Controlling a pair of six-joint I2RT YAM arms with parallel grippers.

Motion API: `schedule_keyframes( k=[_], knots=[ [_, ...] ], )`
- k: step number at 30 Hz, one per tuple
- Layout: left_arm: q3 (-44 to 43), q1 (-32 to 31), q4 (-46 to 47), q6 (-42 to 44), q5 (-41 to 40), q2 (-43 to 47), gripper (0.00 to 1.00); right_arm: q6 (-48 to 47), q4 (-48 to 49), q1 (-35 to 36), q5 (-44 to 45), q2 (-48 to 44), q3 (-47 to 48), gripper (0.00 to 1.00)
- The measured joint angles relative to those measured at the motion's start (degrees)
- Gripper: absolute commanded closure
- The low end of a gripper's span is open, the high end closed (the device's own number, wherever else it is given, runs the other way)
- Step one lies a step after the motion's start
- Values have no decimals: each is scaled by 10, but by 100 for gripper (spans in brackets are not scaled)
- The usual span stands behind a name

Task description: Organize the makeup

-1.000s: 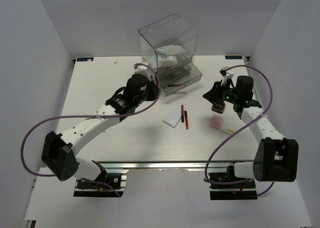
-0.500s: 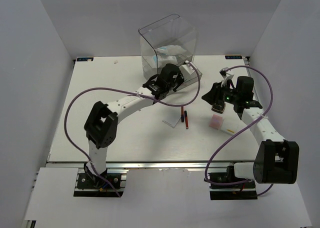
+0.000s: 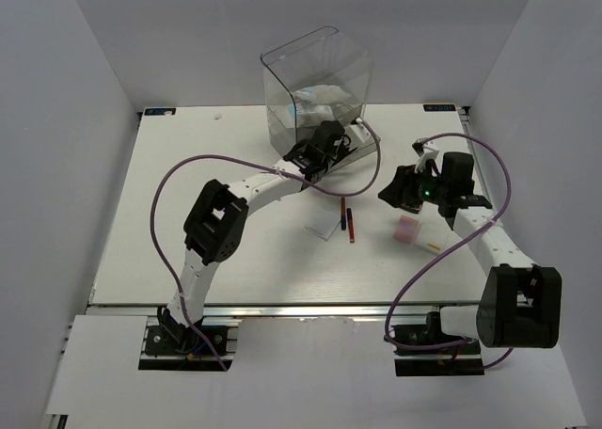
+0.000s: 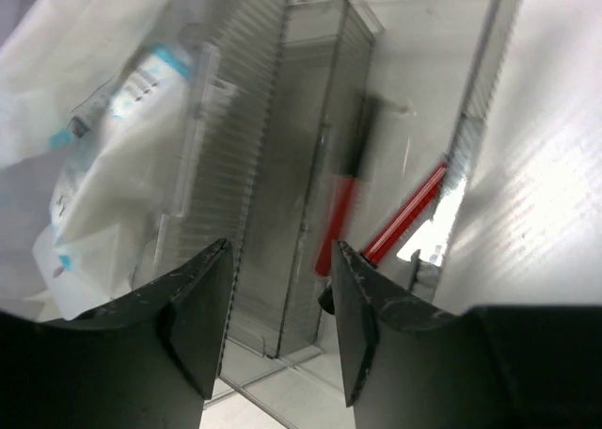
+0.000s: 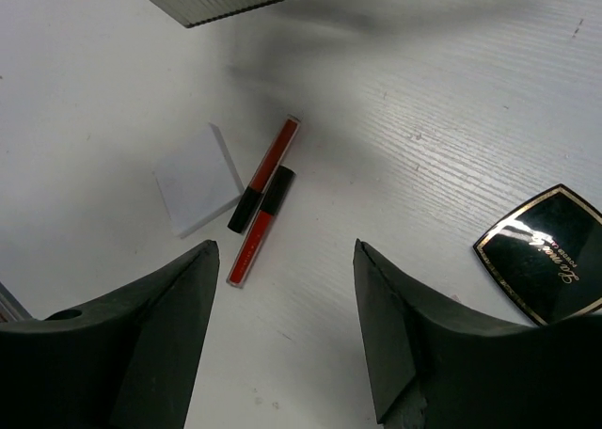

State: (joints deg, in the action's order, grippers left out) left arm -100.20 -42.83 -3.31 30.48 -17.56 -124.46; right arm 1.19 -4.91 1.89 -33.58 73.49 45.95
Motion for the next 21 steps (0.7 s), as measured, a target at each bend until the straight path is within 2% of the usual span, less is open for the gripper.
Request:
schedule_keyframes(
  k=[2, 3, 6, 8, 11, 12, 13, 14, 17, 18, 19, 20, 21],
  knots=[
    [-12, 3, 0, -6, -6, -4, 32, -1, -2, 1, 4, 0, 0, 33],
    [-18, 3, 0, -9, -8, -5, 30, -2, -4, 2, 5, 0, 0, 32],
    [-32, 7, 4, -21, -12, -6, 29, -9, -14, 5, 7, 4, 0, 32],
    [-40, 7, 4, -32, -13, -6, 33, -14, -18, 9, 7, 9, 0, 32],
    [-52, 7, 0, -59, -13, -6, 64, -15, -30, 25, 15, 21, 3, 35],
    [-56, 7, -5, -71, -11, -5, 76, -15, -40, 38, 29, 28, 9, 37],
    [-61, 7, -13, -82, -8, -3, 94, -12, -52, 56, 47, 38, 18, 39],
    [-62, 7, -19, -101, -4, 2, 100, -11, -59, 76, 61, 50, 27, 40],
    [-57, 7, -52, -164, 19, 34, 100, 3, -86, 149, 107, 89, 56, 44],
    [-43, 7, -57, -189, 26, 54, 94, 9, -91, 170, 119, 98, 60, 44],
    [-24, 7, -62, -215, 31, 81, 82, 16, -99, 193, 138, 108, 64, 45],
    [7, 7, -62, -246, 36, 116, 57, 20, -107, 211, 151, 115, 68, 45],
    [41, 7, -64, -269, 40, 155, 50, 25, -115, 227, 166, 124, 72, 45]
  ],
)
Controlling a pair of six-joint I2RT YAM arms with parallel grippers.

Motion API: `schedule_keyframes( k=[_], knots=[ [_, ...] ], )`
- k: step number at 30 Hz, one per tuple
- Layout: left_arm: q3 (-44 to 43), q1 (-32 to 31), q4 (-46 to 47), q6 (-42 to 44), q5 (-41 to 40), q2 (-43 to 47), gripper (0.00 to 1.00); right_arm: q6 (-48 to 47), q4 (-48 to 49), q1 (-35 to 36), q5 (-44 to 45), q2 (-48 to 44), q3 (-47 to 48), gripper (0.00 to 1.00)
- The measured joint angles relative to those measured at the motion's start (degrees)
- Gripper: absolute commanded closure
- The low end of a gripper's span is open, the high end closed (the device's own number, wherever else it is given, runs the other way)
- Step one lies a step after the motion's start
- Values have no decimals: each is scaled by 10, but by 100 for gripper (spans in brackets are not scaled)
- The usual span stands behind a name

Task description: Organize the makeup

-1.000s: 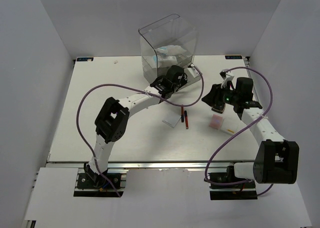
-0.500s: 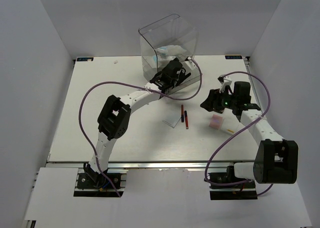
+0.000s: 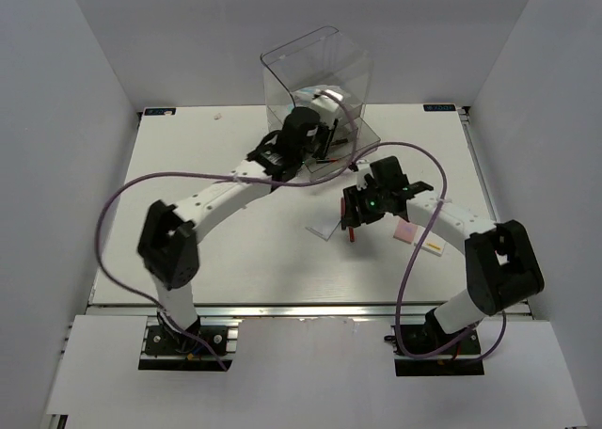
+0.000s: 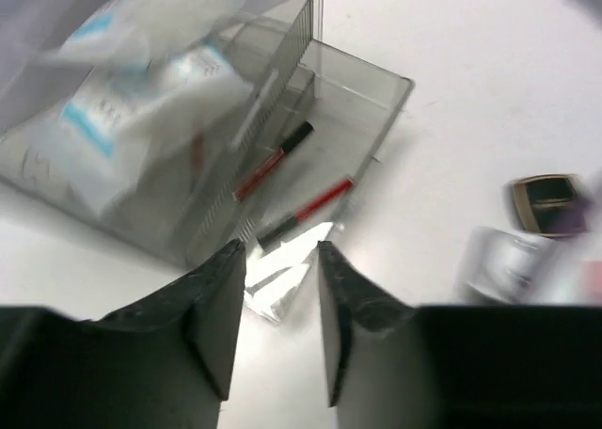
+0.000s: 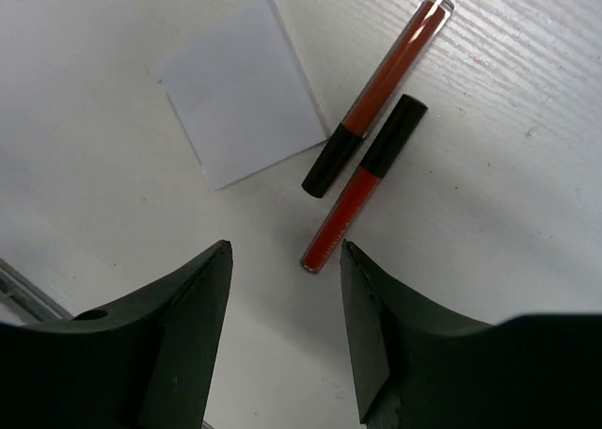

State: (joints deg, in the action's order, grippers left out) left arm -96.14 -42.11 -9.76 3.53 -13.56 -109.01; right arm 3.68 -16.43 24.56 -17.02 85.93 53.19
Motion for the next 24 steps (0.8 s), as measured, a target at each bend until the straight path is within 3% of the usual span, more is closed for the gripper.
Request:
schedule_keyframes(
  k=[3, 5, 11, 16, 24],
  knots=[
    [111, 0, 17, -87, 9, 129, 37, 7, -22, 26, 46, 27, 18, 45],
    [193, 0, 30, -139, 8, 224, 35, 6, -36, 34, 80, 45, 30, 45],
    [373, 1, 64, -259, -26, 391, 31, 4, -64, 55, 156, 86, 47, 46],
    [455, 4, 60, -334, -57, 449, 30, 4, -74, 80, 195, 106, 48, 51],
    [469, 8, 57, -382, -77, 479, 29, 4, -75, 93, 234, 123, 49, 62]
  ],
)
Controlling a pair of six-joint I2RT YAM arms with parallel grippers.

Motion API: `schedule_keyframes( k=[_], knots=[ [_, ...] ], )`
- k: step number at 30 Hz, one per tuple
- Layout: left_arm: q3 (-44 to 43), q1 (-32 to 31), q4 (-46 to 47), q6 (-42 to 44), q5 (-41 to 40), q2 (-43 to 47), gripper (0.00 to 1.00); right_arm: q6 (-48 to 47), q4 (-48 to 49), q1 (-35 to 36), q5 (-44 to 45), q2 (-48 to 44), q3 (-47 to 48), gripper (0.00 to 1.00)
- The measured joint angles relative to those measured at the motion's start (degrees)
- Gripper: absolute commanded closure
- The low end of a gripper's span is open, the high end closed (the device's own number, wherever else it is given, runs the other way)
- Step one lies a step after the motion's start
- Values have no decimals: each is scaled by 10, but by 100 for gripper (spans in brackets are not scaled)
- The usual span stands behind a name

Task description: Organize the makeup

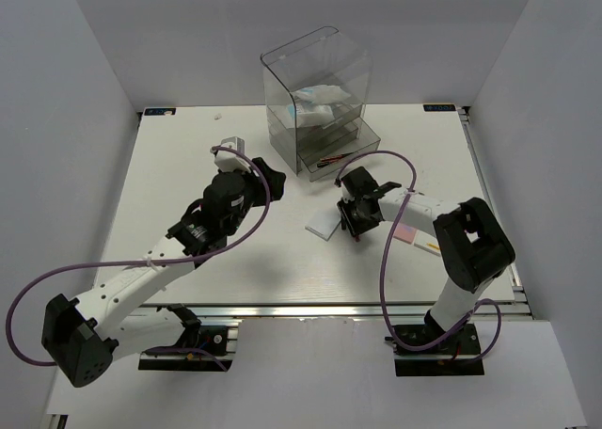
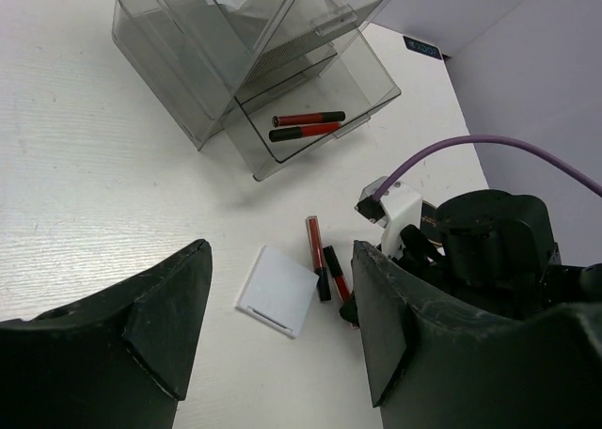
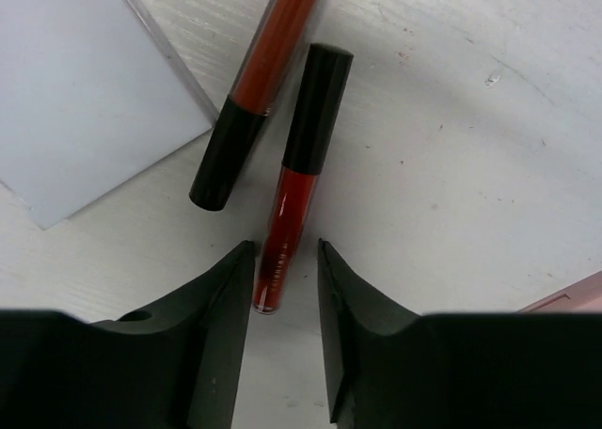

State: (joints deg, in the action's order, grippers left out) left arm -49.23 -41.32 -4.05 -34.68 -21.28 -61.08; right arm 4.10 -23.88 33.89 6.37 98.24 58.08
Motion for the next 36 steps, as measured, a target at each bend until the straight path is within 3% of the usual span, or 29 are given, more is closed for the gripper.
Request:
schedule_keyframes(
  k=[2, 9, 20, 27, 36],
  knots=[
    [0, 0, 1, -6, 1, -1, 27, -1, 1, 0, 6, 0, 0, 66],
    [0, 3, 2, -21, 26, -34, 16, -5, 19, -17, 3, -12, -16, 100],
    [0, 4, 26, -22, 86, -61, 12, -109, 72, -141, -142, -112, -39, 100],
    [0, 4, 24, -23, 120, -117, 12, -318, 134, -154, -253, -111, 64, 100],
    [-3, 4, 1, -29, 144, -150, 12, -684, 143, -151, -252, 62, 270, 100]
  ],
)
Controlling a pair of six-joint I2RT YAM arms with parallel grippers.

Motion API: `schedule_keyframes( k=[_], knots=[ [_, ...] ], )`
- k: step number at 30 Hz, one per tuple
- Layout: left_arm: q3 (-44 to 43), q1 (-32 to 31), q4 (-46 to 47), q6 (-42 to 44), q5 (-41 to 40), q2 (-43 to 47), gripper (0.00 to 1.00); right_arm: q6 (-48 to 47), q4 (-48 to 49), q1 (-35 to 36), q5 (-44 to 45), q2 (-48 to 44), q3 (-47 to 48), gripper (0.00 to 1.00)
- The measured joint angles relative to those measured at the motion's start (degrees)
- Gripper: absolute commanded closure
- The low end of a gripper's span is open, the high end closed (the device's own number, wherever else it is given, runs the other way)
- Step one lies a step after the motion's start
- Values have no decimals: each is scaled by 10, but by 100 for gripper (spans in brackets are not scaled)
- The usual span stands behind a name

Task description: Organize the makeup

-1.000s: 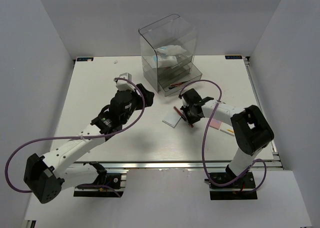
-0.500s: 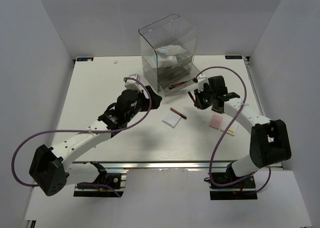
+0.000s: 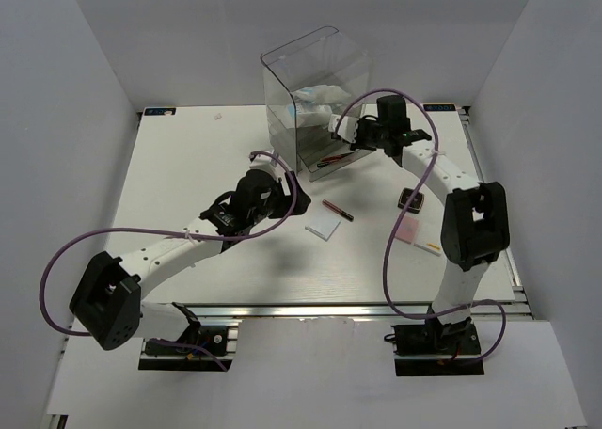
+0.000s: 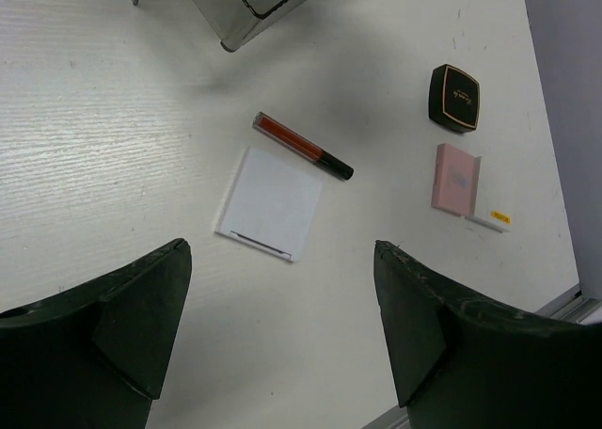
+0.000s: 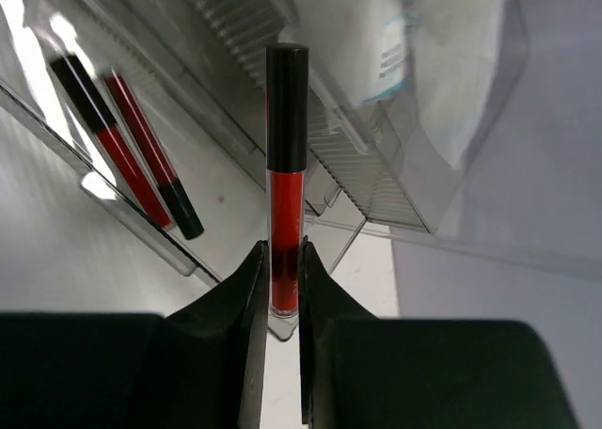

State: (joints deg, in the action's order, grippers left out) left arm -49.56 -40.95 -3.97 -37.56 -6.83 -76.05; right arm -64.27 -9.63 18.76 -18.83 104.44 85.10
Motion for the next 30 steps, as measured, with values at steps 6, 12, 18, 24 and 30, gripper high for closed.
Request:
schedule_keyframes(
  k=[6, 12, 18, 24, 30],
  knots=[
    [2, 0, 0, -5, 0, 7, 12, -147, -28, 0, 16, 56, 19, 91],
    [4, 0, 0, -9, -1, 12, 12, -178, -35, 0, 26, 74, 50, 50],
    [4, 0, 0, -9, -3, 12, 12, -151, -28, -1, 32, 76, 75, 52],
    [4, 0, -3, -10, -20, 12, 27, -43, -144, -17, -58, 65, 103, 82],
    [13, 13, -1, -17, -29, 14, 47, 138, -217, -7, -125, -35, -15, 50]
  ],
)
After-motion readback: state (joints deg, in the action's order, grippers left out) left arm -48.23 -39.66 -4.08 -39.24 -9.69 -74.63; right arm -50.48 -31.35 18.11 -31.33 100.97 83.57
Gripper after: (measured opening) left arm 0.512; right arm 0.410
